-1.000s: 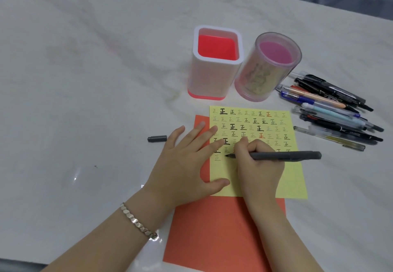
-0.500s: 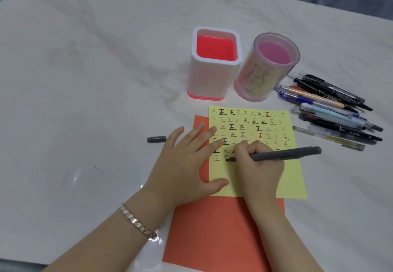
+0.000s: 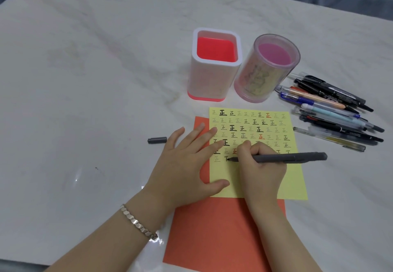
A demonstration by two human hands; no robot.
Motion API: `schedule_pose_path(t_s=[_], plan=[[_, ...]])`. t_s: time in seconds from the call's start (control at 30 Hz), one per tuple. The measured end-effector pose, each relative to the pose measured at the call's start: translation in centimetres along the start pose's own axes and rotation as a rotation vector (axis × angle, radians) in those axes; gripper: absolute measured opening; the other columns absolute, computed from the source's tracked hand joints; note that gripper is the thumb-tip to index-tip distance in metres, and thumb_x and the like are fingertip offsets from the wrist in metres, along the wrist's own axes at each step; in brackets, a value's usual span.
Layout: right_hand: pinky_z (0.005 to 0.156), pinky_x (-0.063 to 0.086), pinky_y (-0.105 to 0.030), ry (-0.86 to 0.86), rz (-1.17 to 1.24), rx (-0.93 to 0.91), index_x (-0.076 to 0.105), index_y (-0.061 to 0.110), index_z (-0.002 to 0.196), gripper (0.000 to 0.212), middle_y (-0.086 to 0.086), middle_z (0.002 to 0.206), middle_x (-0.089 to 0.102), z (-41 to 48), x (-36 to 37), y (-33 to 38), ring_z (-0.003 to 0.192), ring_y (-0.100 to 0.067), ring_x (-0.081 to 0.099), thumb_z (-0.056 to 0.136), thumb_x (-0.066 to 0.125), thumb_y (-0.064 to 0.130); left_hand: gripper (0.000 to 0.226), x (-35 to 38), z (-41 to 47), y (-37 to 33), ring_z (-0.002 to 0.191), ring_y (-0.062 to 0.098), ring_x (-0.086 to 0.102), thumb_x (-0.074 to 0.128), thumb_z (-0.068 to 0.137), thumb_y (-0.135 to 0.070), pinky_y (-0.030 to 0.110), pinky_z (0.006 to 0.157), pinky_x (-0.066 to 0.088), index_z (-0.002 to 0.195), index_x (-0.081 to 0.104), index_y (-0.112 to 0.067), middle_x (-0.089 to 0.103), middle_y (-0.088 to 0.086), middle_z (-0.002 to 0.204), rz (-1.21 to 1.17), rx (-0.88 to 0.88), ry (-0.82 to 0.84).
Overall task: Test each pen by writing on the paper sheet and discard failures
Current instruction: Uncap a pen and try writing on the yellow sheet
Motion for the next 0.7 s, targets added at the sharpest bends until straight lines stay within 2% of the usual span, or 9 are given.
schedule_pose_path(t_s=[0.2, 0.33, 0.6, 0.7], plan=[[0.047, 0.031, -0.009, 0.032, -0.051, -0.022, 0.033, 0.017, 0.041, 0.044, 0.005, 0.037, 0.037, 0.06, 0.29, -0.03, 0.040, -0.006, 0.036, 0.076, 0.059, 0.009, 0.071, 0.08, 0.00, 0.05, 0.135, 0.012, 0.032, 0.048, 0.067, -0.068, 0.044, 0.109, 0.019, 0.124, 0.058, -0.027, 0.046, -0.007, 0.141, 0.004, -0.003, 0.014], [0.047, 0.030, -0.011, 0.030, -0.048, 0.000, 0.030, 0.017, 0.040, 0.037, 0.006, 0.035, 0.033, 0.00, 0.26, -0.05, 0.040, -0.007, 0.033, 0.069, 0.053, 0.018, 0.071, 0.07, 0.00, 0.04, 0.136, 0.012, 0.032, 0.047, 0.067, -0.068, 0.044, 0.109, 0.019, 0.124, 0.058, -0.027, 0.045, -0.006, 0.141, 0.010, -0.001, 0.016], [0.046, 0.028, -0.015, 0.046, -0.079, -0.027, 0.030, 0.018, 0.041, 0.036, -0.001, 0.041, 0.035, 0.01, 0.51, 0.13, 0.043, -0.011, 0.033, 0.068, 0.053, 0.018, 0.070, 0.04, -0.04, 0.08, 0.135, 0.012, 0.033, 0.048, 0.067, -0.067, 0.043, 0.109, 0.018, 0.123, 0.059, -0.027, 0.046, -0.007, 0.141, 0.001, 0.001, 0.002], [0.045, 0.026, -0.016, 0.001, -0.073, -0.002, 0.028, 0.018, 0.041, 0.036, 0.002, 0.039, 0.033, -0.03, 0.07, -0.14, 0.042, -0.010, 0.029, 0.068, 0.052, 0.017, 0.071, 0.00, -0.07, 0.09, 0.135, 0.012, 0.033, 0.048, 0.066, -0.067, 0.043, 0.109, 0.019, 0.123, 0.059, -0.026, 0.047, -0.006, 0.140, 0.008, 0.003, 0.001]])
Point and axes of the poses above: each hand's wrist, its own z-axis towards the middle knuckle, its own x-axis out of the palm, y = z × x, the point moved 8 cm from there along z, towards the middle knuckle
